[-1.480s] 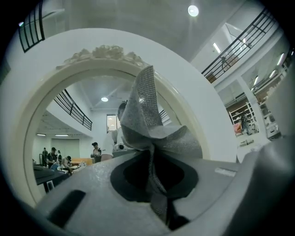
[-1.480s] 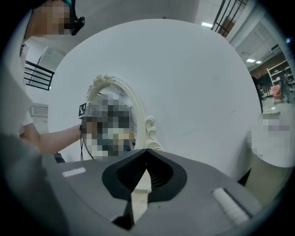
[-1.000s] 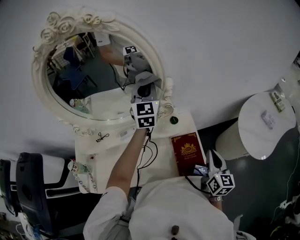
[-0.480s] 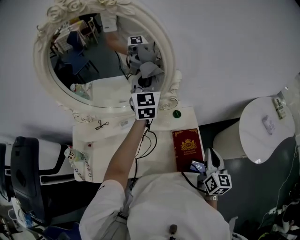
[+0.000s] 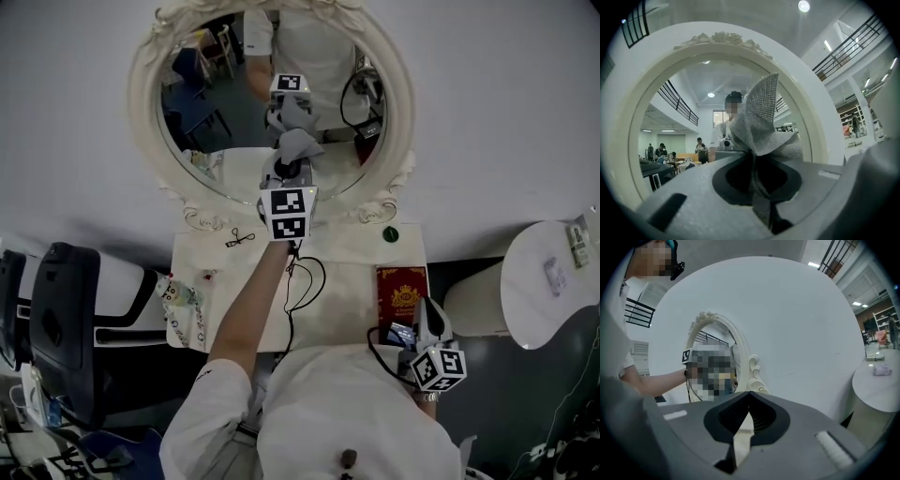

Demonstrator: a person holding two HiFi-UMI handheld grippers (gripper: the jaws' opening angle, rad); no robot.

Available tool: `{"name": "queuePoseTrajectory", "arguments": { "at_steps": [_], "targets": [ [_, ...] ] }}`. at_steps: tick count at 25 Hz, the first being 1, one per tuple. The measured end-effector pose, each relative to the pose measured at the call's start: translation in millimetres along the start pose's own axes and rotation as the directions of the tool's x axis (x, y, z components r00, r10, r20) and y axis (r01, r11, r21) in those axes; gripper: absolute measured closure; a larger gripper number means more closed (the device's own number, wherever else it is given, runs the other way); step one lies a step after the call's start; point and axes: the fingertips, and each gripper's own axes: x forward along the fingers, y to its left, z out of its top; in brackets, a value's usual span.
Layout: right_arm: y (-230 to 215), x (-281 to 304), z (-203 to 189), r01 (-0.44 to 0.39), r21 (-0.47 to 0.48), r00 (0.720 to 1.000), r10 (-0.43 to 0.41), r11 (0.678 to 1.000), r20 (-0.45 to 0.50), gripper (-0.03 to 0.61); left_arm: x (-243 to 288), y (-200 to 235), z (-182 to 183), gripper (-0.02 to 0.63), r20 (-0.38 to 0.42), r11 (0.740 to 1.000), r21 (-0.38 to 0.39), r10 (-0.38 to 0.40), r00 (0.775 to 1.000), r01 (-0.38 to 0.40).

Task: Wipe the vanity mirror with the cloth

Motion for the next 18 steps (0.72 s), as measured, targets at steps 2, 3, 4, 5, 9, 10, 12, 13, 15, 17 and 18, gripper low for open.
{"name": "queuePoseTrajectory", "arguments": {
  "at_steps": [2, 3, 4, 5, 9, 10, 12, 13, 15, 17, 18],
  "targets": [
    [12, 4, -3, -0.009, -0.003, 1.0, 0.009, 1.0, -0.007, 0.571, -10, 25, -7, 0.586, -0.011, 0.999, -0.004, 0.033, 0.999, -0.033],
    [19, 6, -4, -0.014, -0.004, 1.0, 0.014, 1.0, -0.01, 0.571, -16, 38, -10, 0.586, -0.018, 0.999, -0.004, 0.052, 0.999, -0.052],
    [26, 8, -5, -0.02, -0.006, 1.0, 0.02, 1.0, -0.012, 0.571, -22, 51, -13, 0.586, -0.024, 0.998, -0.007, 0.069, 0.997, -0.069],
    [34, 10, -6, -0.027, -0.009, 1.0, 0.026, 1.0, -0.014, 0.571, -27, 64, -16, 0.586, -0.029, 0.996, -0.011, 0.083, 0.996, -0.083],
    [71, 18, -11, -0.048, -0.02, 0.999, 0.048, 0.999, -0.018, 0.571, -45, 112, -24, 0.586, -0.043, 0.992, -0.015, 0.127, 0.991, -0.127],
    [81, 20, -14, -0.052, -0.021, 0.998, 0.052, 0.998, -0.019, 0.571, -48, 123, -26, 0.586, -0.046, 0.991, -0.012, 0.133, 0.99, -0.134],
    [102, 21, -21, -0.058, -0.018, 0.998, 0.058, 0.998, -0.023, 0.571, -56, 141, -28, 0.586, -0.051, 0.991, -0.001, 0.137, 0.989, -0.137],
    [112, 21, -24, -0.059, -0.014, 0.998, 0.058, 0.998, -0.025, 0.571, -59, 149, -29, 0.586, -0.054, 0.991, 0.003, 0.137, 0.989, -0.137],
    [132, 21, -31, -0.058, -0.01, 0.998, 0.057, 0.998, -0.03, 0.571, -66, 164, -32, 0.586, -0.062, 0.99, 0.001, 0.137, 0.989, -0.138],
    [149, 20, -37, -0.055, -0.01, 0.998, 0.055, 0.998, -0.038, 0.571, -71, 177, -37, 0.586, -0.068, 0.991, -0.008, 0.135, 0.989, -0.136],
    [156, 19, -40, -0.053, -0.012, 0.998, 0.053, 0.999, -0.042, 0.571, -73, 183, -39, 0.586, -0.07, 0.99, -0.012, 0.136, 0.988, -0.137]
  ]
}}
